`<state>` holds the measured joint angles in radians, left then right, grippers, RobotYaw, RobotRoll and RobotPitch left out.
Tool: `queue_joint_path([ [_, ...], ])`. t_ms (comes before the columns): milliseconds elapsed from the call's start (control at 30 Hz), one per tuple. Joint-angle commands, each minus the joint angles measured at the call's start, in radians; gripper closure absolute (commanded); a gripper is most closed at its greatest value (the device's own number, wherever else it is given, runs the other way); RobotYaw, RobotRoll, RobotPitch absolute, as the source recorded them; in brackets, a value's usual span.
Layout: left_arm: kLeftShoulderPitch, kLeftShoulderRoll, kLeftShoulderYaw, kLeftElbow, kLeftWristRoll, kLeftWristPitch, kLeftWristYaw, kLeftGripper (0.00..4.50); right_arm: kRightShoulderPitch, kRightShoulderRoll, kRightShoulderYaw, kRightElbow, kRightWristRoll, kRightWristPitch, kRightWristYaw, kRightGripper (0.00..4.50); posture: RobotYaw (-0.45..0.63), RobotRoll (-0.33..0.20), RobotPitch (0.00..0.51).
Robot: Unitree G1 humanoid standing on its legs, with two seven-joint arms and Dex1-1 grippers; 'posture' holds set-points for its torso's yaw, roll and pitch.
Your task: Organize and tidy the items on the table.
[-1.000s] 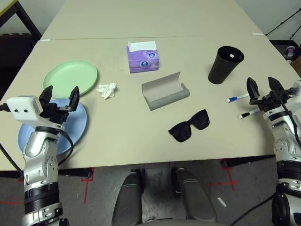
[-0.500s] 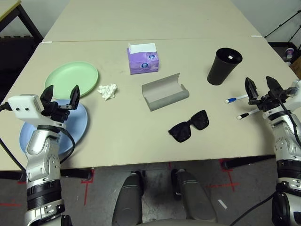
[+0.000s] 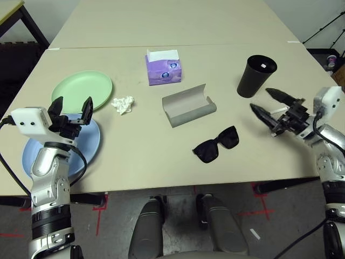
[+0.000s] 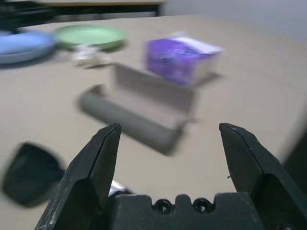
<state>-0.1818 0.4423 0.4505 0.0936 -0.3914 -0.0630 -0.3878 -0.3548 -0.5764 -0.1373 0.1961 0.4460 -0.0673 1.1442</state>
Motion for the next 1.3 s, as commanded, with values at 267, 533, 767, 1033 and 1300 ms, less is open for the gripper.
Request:
queue_joint_path([
  [267, 0.042, 0.018, -0.006, -0.023, 0.002, 0.034, -0.013, 0.0, 0.023, -0.045, 0.065, -0.077, 0.012, 0.019, 0.155, 0.02, -0.04, 0.0, 0.15],
  [533, 0.053, 0.114, 0.021, -0.009, -0.008, 0.066, -0.095, 0.0, 0.028, -0.027, 0.073, -0.078, 0.007, -0.003, 0.183, 0.02, -0.02, 0.0, 0.149],
  [767, 0.099, 0.251, 0.06, 0.003, -0.029, 0.137, -0.19, 0.0, 0.034, -0.002, 0.081, -0.087, 0.009, 0.002, 0.173, 0.02, -0.01, 0.0, 0.153],
  [1033, 0.12, 0.309, 0.13, 0.072, -0.031, 0.215, -0.176, 0.0, 0.056, 0.003, 0.086, -0.113, 0.017, 0.009, 0.158, 0.02, -0.01, 0.0, 0.153],
  [1300, 0.176, 0.353, 0.185, 0.06, -0.045, 0.381, -0.163, 0.0, 0.073, 0.01, 0.082, -0.119, 0.025, 0.011, 0.138, 0.02, -0.02, 0.0, 0.155],
])
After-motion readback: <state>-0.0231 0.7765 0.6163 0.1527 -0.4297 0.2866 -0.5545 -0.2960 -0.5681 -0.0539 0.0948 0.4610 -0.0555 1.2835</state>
